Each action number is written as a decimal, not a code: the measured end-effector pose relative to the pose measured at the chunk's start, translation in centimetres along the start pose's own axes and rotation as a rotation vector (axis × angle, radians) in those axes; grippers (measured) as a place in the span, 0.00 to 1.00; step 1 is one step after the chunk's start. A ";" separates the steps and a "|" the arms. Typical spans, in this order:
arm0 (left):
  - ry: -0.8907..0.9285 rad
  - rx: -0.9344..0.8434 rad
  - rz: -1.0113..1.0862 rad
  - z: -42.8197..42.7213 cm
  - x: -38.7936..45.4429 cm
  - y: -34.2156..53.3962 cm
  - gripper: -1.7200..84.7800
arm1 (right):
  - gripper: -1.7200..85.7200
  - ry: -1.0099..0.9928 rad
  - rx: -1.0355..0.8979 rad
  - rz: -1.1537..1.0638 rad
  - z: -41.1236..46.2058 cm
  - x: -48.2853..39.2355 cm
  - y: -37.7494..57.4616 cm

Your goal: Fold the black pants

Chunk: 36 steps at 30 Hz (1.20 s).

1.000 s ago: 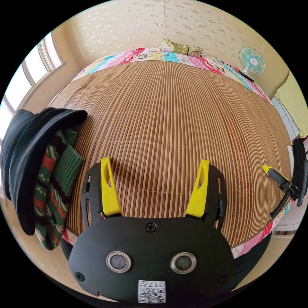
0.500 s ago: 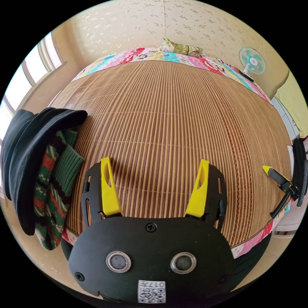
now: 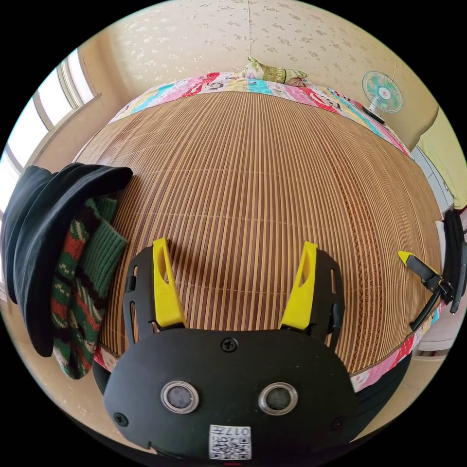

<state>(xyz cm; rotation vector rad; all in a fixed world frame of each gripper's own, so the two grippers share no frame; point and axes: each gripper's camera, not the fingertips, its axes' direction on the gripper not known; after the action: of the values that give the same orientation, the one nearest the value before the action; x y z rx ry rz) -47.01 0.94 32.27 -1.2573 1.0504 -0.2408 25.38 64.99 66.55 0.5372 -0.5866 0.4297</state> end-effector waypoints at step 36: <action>0.000 0.001 0.000 -0.7 -0.3 -0.6 0.42 | 0.49 0.003 -0.002 0.001 -5.4 -1.6 3.4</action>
<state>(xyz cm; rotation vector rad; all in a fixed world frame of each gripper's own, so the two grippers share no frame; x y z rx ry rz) -47.44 0.42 32.99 -1.2566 1.0501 -0.2408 24.62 70.40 62.95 0.5346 -0.5844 0.4309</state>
